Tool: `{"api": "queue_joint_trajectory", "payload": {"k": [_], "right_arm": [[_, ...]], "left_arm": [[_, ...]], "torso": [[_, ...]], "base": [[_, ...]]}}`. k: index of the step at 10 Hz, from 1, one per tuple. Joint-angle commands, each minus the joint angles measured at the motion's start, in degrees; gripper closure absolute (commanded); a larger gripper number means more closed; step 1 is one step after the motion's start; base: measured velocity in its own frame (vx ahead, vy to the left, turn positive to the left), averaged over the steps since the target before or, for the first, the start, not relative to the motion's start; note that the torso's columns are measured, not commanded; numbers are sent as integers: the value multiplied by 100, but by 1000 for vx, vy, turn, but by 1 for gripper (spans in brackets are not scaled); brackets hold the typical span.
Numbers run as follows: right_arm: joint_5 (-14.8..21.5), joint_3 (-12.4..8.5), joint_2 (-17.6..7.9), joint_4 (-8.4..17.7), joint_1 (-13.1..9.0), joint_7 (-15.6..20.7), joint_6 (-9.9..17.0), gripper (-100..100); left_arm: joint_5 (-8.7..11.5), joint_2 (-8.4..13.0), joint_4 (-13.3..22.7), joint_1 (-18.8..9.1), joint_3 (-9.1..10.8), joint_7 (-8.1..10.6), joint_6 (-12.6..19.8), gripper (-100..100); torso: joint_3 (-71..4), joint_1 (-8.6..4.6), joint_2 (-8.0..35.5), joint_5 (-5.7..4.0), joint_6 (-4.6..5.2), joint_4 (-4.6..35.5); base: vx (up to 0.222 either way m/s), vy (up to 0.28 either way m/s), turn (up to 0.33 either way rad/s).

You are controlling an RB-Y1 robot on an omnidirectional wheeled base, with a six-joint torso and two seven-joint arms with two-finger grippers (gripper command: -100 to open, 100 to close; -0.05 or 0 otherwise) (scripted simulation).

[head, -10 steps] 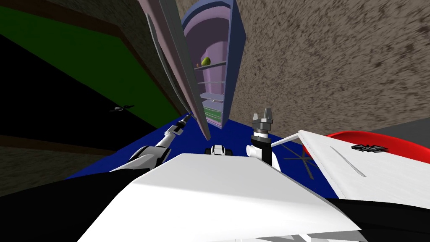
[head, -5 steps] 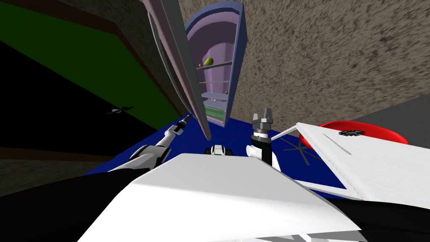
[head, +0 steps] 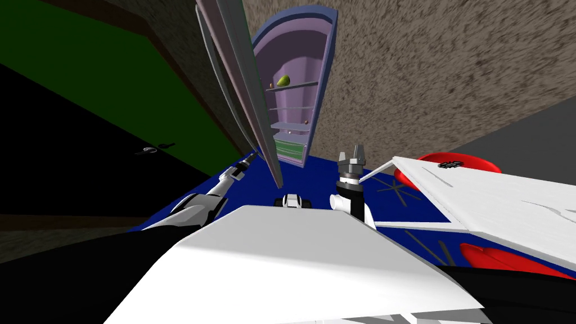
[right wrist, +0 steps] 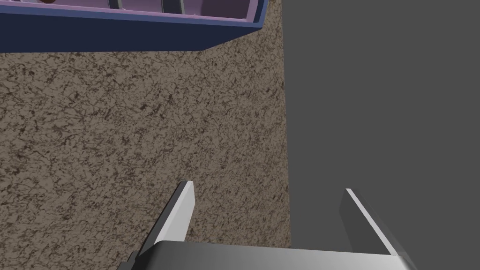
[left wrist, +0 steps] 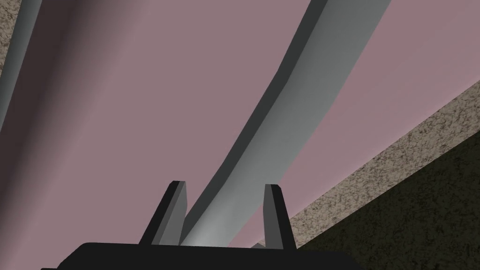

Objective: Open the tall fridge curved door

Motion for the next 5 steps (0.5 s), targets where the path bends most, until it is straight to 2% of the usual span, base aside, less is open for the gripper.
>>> {"api": "queue_joint_trajectory", "payload": {"k": [1,2,3,4,5], "right_arm": [[0,0,0,0,-1,0,0,0],[0,0,0,0,0,0,0,0],[0,1,2,0,1,0,0,0],[0,1,1,0,-1,0,0,0],[0,0,0,0,-1,0,0,0]], "left_arm": [[-7,40,3,-52,-41,86,-101,100],[-18,28,31,-37,-59,73,-91,100],[4,-146,240,-273,-146,-40,-56,100],[4,-146,240,-273,-146,-40,-56,100],[27,-330,443,-476,-234,-156,-10,100]], "torso": [[8,9,15,3,7,0],[8,13,13,3,-6,3],[4,-24,7,0,-4,-10],[2,26,5,7,20,-7],[-6,66,-11,15,8,1]], "base": [[-80,253,-73],[-25,107,7],[-71,219,-136],[-95,301,-156],[-163,325,-201]]}}
